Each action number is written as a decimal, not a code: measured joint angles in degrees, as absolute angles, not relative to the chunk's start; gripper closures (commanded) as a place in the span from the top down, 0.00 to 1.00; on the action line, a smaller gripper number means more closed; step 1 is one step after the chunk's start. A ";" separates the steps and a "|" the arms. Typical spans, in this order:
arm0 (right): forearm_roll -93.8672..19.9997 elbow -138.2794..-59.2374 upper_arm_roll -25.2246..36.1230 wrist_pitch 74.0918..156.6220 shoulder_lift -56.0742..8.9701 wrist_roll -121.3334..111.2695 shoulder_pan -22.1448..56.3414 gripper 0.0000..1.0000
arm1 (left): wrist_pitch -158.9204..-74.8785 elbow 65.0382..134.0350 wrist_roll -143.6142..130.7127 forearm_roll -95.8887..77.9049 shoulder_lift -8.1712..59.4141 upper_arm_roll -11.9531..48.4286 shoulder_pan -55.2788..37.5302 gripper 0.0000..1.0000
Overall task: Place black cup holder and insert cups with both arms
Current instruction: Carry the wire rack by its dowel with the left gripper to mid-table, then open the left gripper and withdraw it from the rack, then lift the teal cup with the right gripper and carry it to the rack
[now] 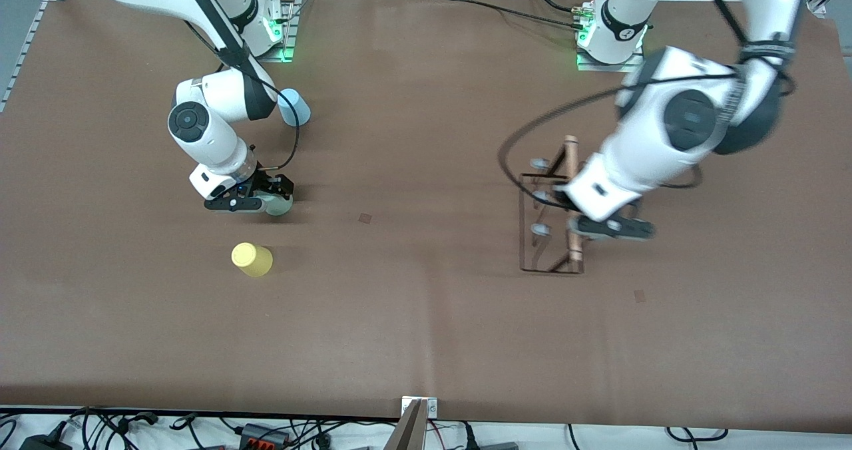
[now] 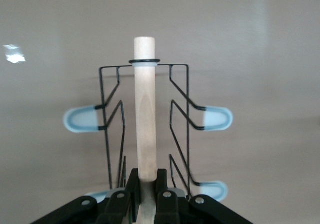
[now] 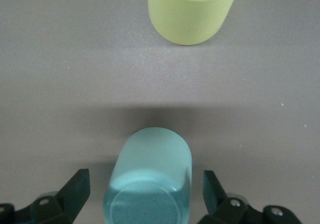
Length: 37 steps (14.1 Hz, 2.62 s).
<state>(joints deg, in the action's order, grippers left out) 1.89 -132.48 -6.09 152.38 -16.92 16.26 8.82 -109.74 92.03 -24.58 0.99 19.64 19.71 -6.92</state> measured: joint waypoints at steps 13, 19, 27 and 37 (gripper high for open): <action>1.89 -132.75 -5.97 152.58 -17.60 16.25 8.94 1.00 | -122.69 92.82 -53.86 8.87 28.86 20.07 -28.30 0.12; 1.89 -132.76 -5.96 152.58 -17.62 16.26 8.94 0.86 | -123.37 92.17 -55.21 13.96 29.80 19.98 -29.08 1.00; 1.89 -132.74 -5.92 152.25 -17.44 16.25 8.92 0.07 | -106.07 89.51 -30.43 15.57 17.75 19.39 -19.06 1.00; 1.31 -127.21 -13.50 128.46 0.16 32.37 9.27 0.06 | -90.73 84.00 4.64 3.45 15.45 19.34 4.75 1.00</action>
